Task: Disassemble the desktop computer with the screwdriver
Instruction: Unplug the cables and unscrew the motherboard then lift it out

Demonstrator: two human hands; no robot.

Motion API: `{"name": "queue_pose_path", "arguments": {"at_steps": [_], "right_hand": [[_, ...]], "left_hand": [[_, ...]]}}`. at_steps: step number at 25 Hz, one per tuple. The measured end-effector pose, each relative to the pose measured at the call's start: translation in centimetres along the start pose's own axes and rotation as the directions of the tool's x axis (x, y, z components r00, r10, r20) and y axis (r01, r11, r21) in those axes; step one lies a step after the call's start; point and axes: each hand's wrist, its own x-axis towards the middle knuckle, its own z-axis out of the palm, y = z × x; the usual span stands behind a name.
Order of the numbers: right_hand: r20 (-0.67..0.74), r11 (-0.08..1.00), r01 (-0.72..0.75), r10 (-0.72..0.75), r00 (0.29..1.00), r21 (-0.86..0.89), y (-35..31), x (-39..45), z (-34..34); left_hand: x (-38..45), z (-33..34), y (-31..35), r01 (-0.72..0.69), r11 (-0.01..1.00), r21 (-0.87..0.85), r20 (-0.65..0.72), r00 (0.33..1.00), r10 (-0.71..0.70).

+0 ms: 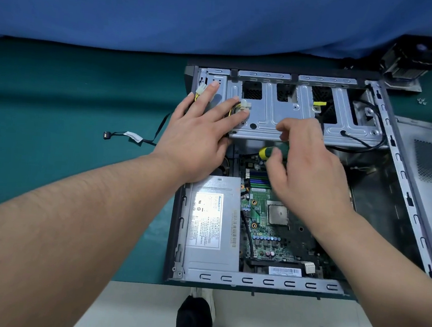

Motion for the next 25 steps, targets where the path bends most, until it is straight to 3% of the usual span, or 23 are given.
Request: {"name": "queue_pose_path", "arguments": {"at_steps": [4, 10, 20, 25], "right_hand": [[-0.019, 0.999, -0.037, 0.037, 0.999, -0.021, -0.12, 0.17, 0.08], [0.019, 0.998, 0.030, -0.031, 0.999, 0.052, 0.33, 0.33, 0.11], [0.011, 0.999, 0.006, -0.006, 1.000, -0.050, 0.03, 0.47, -0.15], [0.034, 0.999, 0.031, -0.032, 0.999, 0.023, -0.01, 0.53, -0.09]], "left_hand": [[-0.05, 0.00, -0.01, -0.002, 1.000, -0.004, -0.005, 1.000, 0.002], [0.02, -0.09, -0.01, 0.002, 1.000, -0.004, 0.002, 1.000, -0.002], [0.00, -0.05, -0.05, -0.003, 1.000, -0.007, 0.005, 1.000, 0.003], [0.01, 0.05, -0.10, -0.004, 1.000, -0.010, -0.002, 1.000, 0.004]]}}
